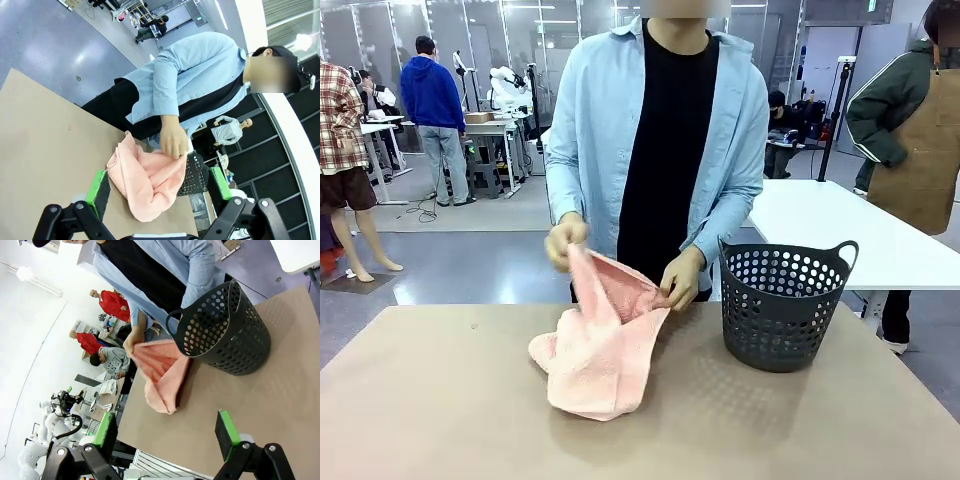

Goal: Fold the towel.
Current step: Grab the top end of the 100 cm Hotel Towel extended by the human.

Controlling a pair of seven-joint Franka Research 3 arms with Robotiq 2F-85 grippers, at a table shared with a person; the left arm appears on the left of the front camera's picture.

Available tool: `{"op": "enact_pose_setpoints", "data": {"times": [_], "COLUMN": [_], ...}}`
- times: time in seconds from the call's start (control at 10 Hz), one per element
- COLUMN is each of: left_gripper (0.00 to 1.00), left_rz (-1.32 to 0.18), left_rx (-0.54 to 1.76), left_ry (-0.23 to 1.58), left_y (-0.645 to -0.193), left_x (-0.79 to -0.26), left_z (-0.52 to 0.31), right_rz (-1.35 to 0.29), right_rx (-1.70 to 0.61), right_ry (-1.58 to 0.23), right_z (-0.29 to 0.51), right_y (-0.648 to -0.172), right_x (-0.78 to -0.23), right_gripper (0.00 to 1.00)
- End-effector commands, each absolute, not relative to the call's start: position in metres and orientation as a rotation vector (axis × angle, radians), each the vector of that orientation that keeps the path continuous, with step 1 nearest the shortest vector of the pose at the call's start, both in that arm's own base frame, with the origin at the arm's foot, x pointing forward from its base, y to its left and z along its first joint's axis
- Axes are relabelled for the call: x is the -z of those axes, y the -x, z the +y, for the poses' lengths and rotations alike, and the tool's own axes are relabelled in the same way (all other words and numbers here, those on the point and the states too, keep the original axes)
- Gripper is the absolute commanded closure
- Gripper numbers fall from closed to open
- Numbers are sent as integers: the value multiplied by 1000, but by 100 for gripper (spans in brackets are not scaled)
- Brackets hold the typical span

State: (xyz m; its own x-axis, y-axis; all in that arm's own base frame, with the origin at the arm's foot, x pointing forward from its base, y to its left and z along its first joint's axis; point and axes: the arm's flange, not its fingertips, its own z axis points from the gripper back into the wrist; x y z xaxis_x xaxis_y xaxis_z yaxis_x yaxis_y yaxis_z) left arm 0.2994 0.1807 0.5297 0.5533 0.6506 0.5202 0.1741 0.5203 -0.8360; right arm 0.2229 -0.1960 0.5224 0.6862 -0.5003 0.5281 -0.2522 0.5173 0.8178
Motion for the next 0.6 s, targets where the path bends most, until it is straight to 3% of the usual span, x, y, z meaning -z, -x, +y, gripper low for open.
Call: {"op": "enact_pose_setpoints", "data": {"times": [0.0, 0.5], "left_gripper": [0, 0], "left_rz": [-964, -964], "left_rx": [-358, -358], "left_ry": [1028, 1028], "left_y": [-301, -301], "left_x": [-531, -531], "left_z": [180, 180], "right_rz": [-857, -857], "right_rx": [155, 155], "right_ry": [-1048, -1048], "right_z": [-198, -198], "right_y": [-225, -225], "right_x": [-523, -523], "right_gripper": [0, 0]}}
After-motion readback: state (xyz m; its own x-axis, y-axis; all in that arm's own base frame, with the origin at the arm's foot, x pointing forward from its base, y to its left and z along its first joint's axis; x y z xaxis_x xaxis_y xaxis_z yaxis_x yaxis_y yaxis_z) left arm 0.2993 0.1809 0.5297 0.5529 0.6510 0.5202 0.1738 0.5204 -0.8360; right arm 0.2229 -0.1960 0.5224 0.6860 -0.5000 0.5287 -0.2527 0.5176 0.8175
